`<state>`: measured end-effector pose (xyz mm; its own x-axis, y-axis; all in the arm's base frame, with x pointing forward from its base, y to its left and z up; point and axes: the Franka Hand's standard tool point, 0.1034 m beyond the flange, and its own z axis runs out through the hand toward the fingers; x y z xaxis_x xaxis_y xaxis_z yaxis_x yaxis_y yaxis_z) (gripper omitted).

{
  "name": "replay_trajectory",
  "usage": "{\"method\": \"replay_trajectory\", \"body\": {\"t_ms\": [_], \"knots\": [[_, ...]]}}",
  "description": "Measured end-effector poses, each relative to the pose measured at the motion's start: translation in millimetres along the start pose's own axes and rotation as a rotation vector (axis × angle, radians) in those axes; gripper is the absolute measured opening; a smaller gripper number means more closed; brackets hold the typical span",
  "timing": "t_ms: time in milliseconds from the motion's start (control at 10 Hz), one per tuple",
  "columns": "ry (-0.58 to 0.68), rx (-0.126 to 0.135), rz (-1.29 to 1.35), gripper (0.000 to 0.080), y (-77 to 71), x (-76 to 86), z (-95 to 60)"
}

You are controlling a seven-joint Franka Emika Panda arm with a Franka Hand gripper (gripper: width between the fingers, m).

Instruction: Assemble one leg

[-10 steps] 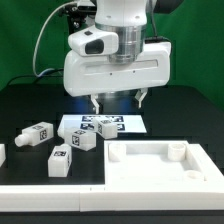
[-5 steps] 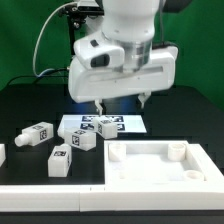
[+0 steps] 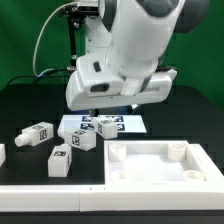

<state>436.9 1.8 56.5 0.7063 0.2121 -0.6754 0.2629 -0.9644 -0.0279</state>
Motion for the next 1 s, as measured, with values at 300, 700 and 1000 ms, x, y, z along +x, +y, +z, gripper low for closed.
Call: {"method": "replay_trajectory", "body": {"t_ms": [300,700,1000], "knots": [[-0.173,0.016,-0.004,0.0649,-3.1,-0.3,6.5],[-0.212,0.021,-0.002,0.0649,-2.4,-1.0,16.1],[-0.213,0.021,-0.002,0.0649,-2.3,-0.9,16.6]]}}
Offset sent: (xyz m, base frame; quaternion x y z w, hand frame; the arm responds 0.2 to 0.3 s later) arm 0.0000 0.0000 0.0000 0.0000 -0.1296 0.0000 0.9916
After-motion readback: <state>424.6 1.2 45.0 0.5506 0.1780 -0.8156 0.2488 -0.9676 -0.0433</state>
